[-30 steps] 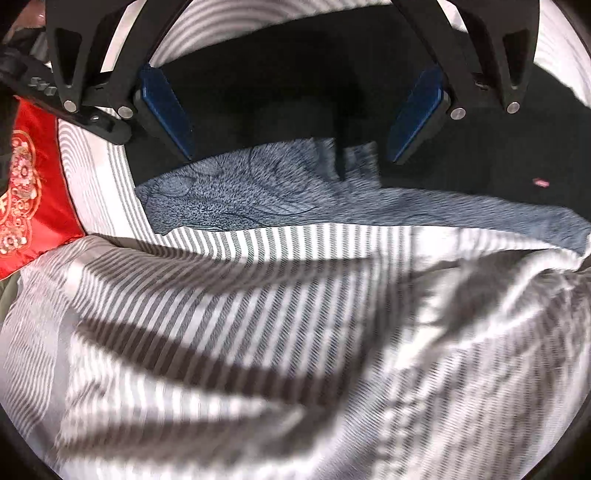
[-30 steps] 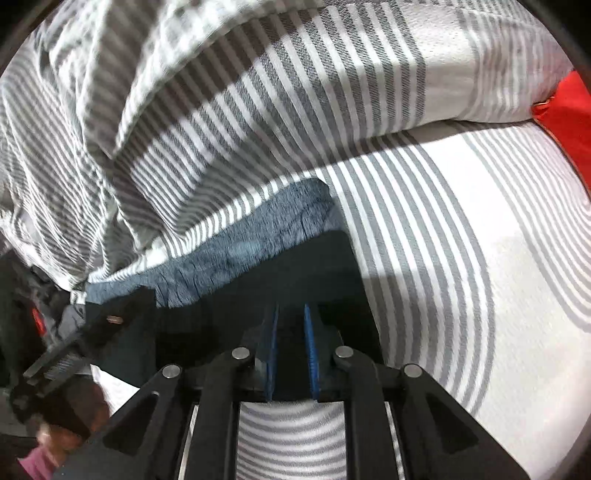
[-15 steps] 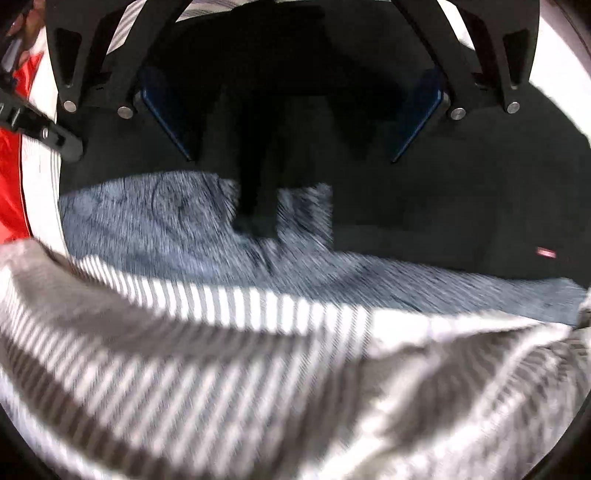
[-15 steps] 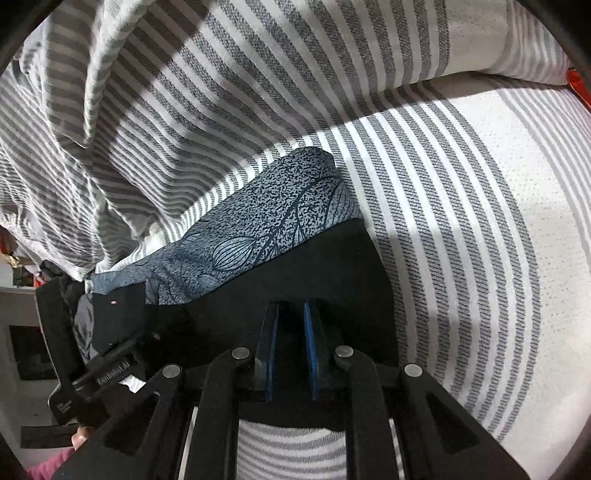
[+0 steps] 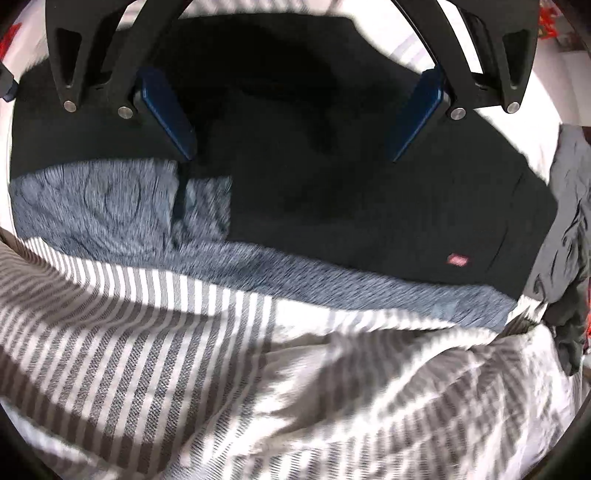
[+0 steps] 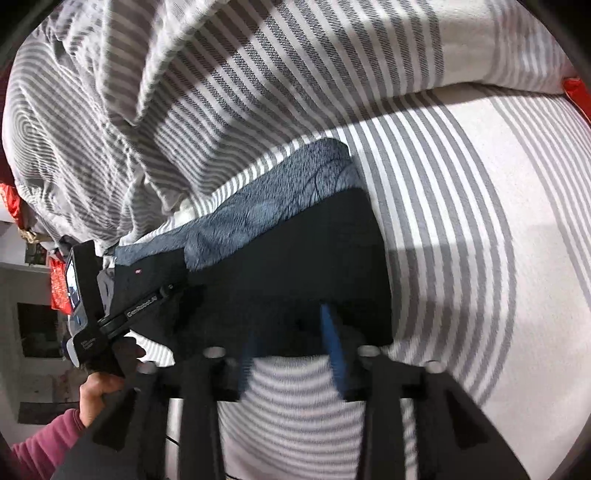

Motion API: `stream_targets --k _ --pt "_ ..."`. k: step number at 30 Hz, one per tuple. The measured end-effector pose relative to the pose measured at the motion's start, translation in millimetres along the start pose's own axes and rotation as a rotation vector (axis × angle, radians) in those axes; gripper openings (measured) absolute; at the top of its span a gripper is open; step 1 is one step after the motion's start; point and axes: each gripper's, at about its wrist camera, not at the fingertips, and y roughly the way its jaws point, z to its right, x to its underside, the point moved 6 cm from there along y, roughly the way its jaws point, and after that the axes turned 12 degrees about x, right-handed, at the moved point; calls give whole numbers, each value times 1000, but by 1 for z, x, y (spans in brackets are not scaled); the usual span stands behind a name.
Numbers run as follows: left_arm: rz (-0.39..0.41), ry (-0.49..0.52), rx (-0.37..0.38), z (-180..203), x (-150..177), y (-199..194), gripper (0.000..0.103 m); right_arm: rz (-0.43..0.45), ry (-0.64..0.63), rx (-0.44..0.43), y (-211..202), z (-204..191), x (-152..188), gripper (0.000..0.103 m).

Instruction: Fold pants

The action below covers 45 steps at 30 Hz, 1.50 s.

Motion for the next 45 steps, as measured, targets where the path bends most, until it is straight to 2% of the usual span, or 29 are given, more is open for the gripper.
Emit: stream_targets --k 4,7,14,18,24,28,30,34,40,41,43,45 --pt "-18 -62 19 -15 17 -21 103 -18 -12 -10 -11 1 12 56" --pt "-19 -134 60 -28 31 -34 103 -48 -30 -1 -13 -2 20 58" --pt "-14 -266 141 -60 36 -19 103 -44 -98 51 -9 -28 37 59" --pt "31 -302 161 -105 33 -32 103 -74 -74 55 8 -55 54 59" --pt "125 -420 161 -203 22 -52 103 -122 -126 31 34 -127 79 59" --pt "170 -530 197 -270 15 -44 103 -147 -174 30 51 -168 90 59" --pt "171 -555 226 -286 12 -35 98 -161 -198 30 58 -186 95 59" --pt "161 -563 300 -301 7 -19 95 -182 -232 33 68 -212 101 59" --pt "148 -548 381 -298 -1 -7 95 -185 -278 39 68 -234 98 59" --pt "149 -546 389 -298 -3 -4 88 -184 -282 39 68 -237 97 59" --pt "141 -546 395 -297 -4 -1 85 -177 -287 35 67 -242 94 59" --pt "151 -532 398 -296 -8 2 67 -171 -290 27 66 -247 89 59"
